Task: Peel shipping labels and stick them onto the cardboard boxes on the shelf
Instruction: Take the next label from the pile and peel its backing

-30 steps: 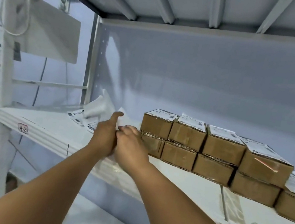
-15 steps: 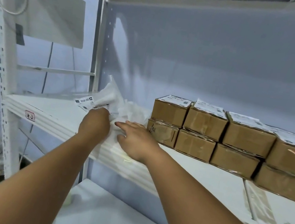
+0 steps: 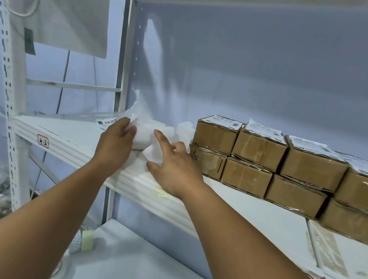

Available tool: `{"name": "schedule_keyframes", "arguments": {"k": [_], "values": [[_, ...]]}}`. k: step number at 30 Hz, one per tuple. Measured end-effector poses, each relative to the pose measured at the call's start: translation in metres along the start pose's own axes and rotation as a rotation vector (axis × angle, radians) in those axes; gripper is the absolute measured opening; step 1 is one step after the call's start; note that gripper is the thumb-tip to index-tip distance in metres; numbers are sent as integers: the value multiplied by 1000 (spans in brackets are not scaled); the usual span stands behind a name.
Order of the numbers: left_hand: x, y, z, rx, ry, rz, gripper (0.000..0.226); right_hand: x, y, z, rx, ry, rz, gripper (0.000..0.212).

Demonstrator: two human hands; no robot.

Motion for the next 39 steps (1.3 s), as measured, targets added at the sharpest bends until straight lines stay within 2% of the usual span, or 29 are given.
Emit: {"name": "schedule_keyframes", "arguments": {"k": [7,10,12,16,19,22,26,30,35,39], "values": [[-10,6,-15,-164,-253,1,7,1,1,-1,-9,-106,22,51],[-10,6,-16,-173,-260,-33,16,-8,-2,-6,-30,-55,131,43],[-5,5,-13,-145,-228,-84,21,-14,-6,-14,-85,-45,204,37],[5,0,-6,-94,-202,-187,24,-19,-16,-34,-310,-151,334,28],[9,-2,-1,-80,-203,-289,19,-14,-11,-39,-369,-196,235,42],[9,-2,-2,-96,-141,-290,14,-11,-4,-35,-313,-177,124,51],[4,3,-7,-115,-123,-175,22,-11,-3,-31,-287,-176,169,48],[4,2,-7,-127,-155,-174,26,-9,0,-27,-237,-156,175,49],[4,3,-8,-135,-144,-170,26,-8,-1,-28,-220,-249,168,37],[3,5,-11,-146,-144,-156,26,-6,-2,-25,-194,-159,117,38]]}}
Point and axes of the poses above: each hand's wrist, its own y-axis towards the middle knuckle, its own x-axis out of the palm, z = x × y, the point moved 6 cm from there along y, towards the middle knuckle, and after that the axes turned 2 degrees about x, right-handed, at the moved point
